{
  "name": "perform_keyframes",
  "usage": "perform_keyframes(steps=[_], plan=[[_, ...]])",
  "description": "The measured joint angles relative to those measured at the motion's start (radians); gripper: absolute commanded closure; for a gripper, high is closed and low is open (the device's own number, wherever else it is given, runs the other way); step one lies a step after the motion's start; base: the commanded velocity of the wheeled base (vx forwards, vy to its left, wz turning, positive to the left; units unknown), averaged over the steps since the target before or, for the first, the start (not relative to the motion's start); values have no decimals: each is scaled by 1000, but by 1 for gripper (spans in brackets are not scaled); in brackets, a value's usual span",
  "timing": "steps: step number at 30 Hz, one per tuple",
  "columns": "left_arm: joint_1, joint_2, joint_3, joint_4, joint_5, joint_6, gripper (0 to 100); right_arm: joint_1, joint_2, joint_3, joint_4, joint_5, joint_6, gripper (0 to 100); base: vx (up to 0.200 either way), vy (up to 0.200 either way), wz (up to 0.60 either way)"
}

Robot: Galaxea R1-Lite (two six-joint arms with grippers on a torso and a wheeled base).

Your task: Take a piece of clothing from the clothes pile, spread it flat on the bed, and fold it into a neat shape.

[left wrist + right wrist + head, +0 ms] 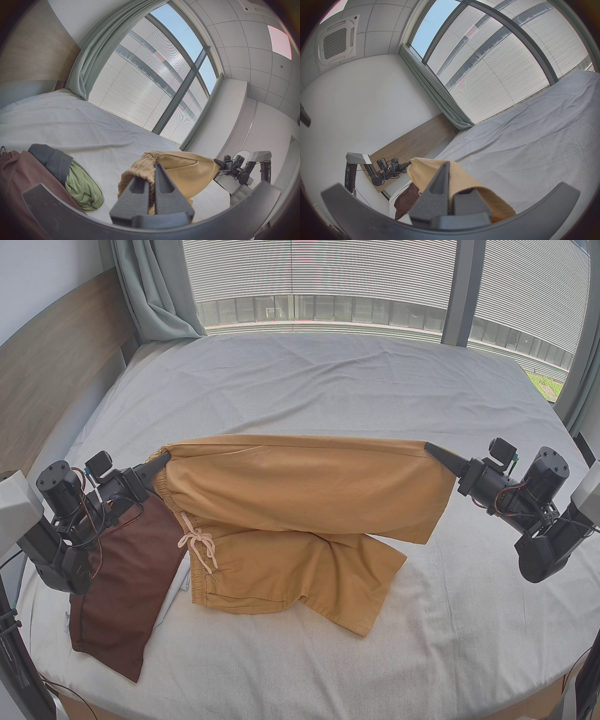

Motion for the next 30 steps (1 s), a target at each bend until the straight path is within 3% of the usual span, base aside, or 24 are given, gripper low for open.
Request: perform_keyframes(steps=[17,30], plan=[[-2,87,-81,0,15,-3,100,-11,116,-147,2,-14,1,100,0,0,0],[-15,176,-195,0,107,-18,100,-23,210,-289,8,-14,20,100,0,0,0]])
